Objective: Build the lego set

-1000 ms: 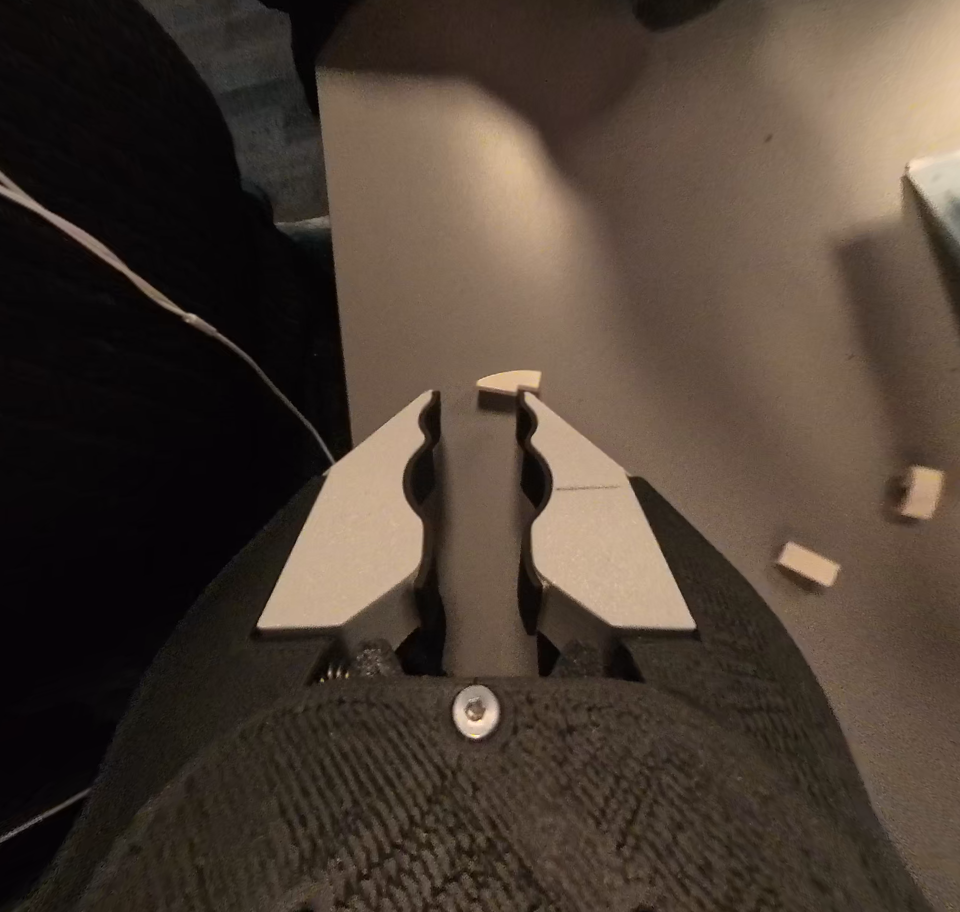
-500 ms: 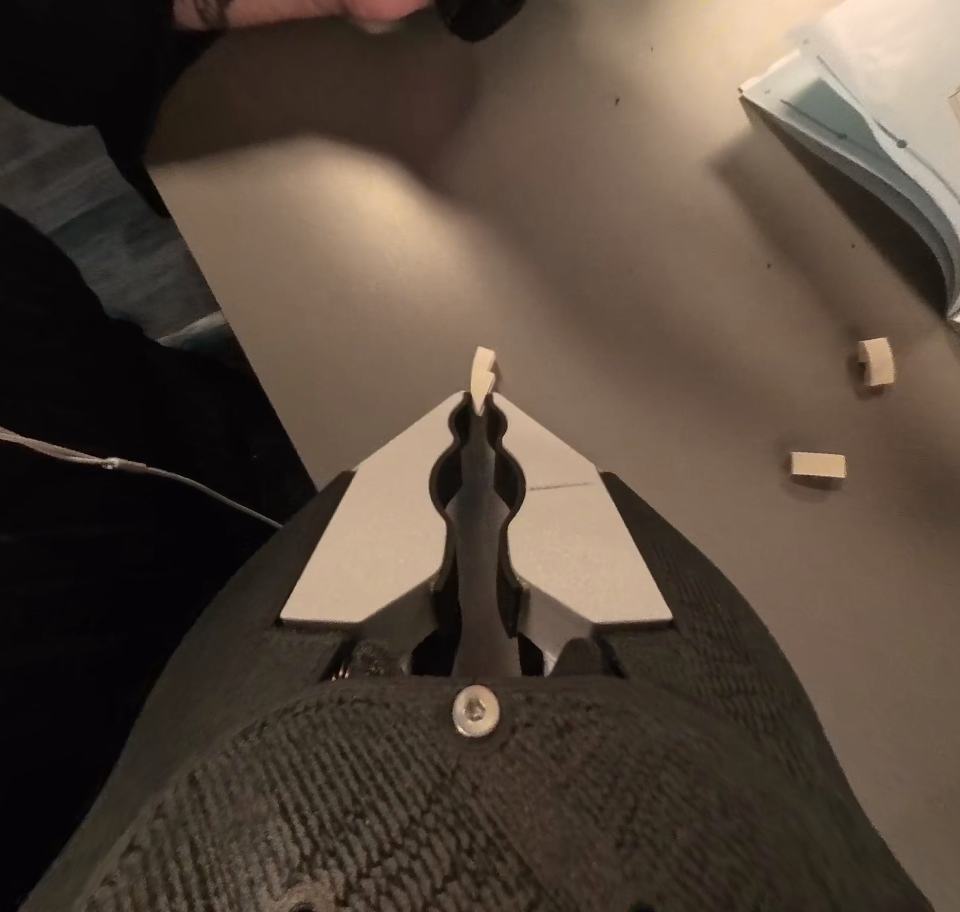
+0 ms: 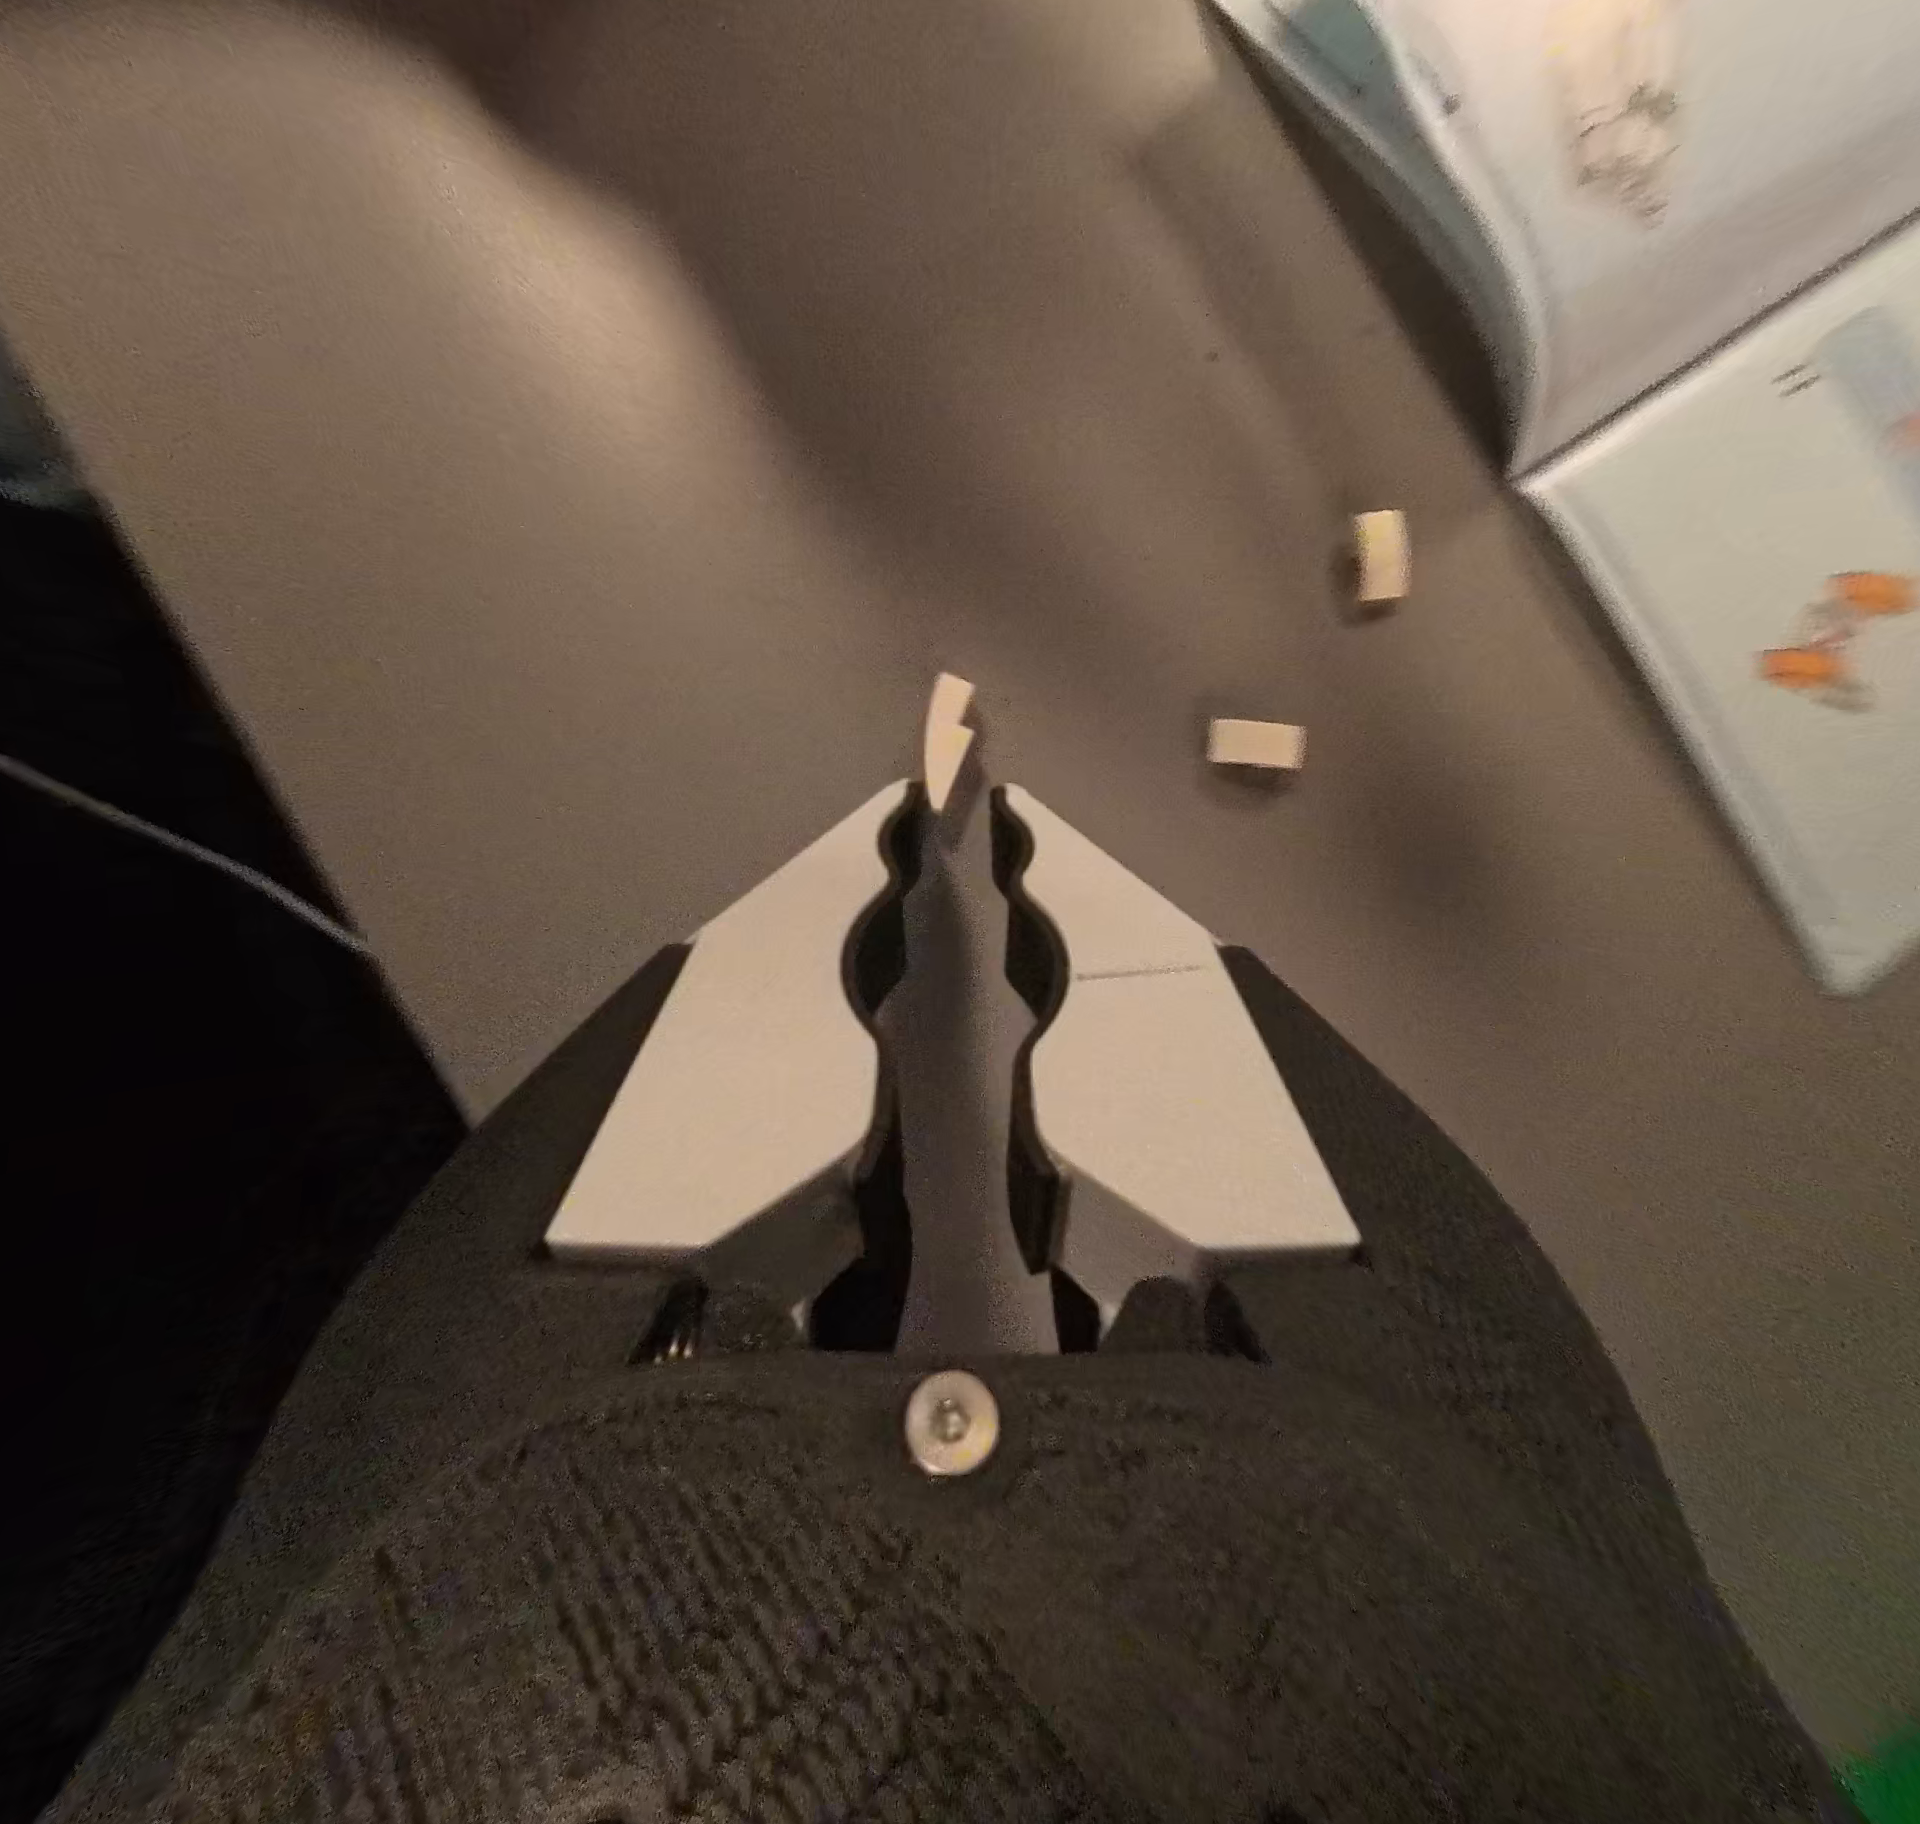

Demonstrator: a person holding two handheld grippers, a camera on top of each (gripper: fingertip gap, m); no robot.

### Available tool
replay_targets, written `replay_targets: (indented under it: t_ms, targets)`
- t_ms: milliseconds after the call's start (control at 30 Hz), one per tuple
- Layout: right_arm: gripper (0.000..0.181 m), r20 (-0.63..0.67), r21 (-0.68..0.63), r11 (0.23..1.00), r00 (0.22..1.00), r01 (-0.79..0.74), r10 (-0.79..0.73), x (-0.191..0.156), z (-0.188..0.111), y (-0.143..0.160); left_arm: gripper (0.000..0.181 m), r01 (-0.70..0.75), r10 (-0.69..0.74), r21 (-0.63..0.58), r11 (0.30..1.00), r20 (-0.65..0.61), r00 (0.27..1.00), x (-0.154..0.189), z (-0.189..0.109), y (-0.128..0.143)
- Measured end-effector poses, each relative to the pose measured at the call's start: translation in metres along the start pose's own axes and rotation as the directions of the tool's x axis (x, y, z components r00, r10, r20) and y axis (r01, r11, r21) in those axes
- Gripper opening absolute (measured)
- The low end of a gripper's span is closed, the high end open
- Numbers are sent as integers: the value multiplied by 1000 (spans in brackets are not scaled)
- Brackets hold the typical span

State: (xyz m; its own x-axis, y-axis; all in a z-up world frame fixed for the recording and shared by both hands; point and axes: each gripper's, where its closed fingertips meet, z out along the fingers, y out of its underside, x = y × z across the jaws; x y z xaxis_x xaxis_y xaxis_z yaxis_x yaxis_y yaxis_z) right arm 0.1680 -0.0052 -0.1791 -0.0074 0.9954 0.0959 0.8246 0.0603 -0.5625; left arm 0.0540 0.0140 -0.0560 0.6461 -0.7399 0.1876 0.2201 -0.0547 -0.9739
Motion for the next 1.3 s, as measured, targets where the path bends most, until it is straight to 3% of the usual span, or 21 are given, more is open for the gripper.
replay_targets:
  t_ms: [133, 233, 300, 667, 833, 967, 1100, 1200, 1300]
  targets:
    - [15, -218, -13, 974, 950, 227, -225, 13, -7, -4, 15, 14, -14, 5, 1000, -6, 1000, 0, 0, -1]
    - [15, -237, 27, 903, 881, 428, -410, -9, -6, -11, 15, 17, -17, 3, 1000, -10, 1000, 0, 0, 0]
    - [15, -262, -12, 858, 826, 514, -499, -14, -3, -8, 15, 19, -19, 2, 1000, -14, 1000, 1, 0, 0]
    - [7, -236, -34, 873, 845, 486, -479, 2, 4, -11, 15, 20, -20, -1, 1000, -16, 1000, 1, 0, 1]
    - [7, -124, 33, 949, 944, 313, -307, 4, 5, -11, 15, 21, -21, -6, 1000, -21, 1000, 2, 1, 2]
    - [6, 75, 70, 998, 997, 0, -5, 5, 6, -9, 15, 22, -22, -7, 1000, -26, 999, 3, 1, 2]
    - [5, 253, 65, 953, 928, -297, 272, 12, 5, -9, 15, 16, -16, -6, 1000, -28, 999, 4, 1, 1]
    - [5, 363, 58, 896, 845, -440, 392, 14, 3, -11, 15, 15, -15, -4, 1000, -28, 1000, 4, 0, 0]
    - [5, 548, 25, 816, 691, -577, 472, 1, -9, -25, 15, 13, -13, -3, 1000, -26, 1000, 3, 0, 0]
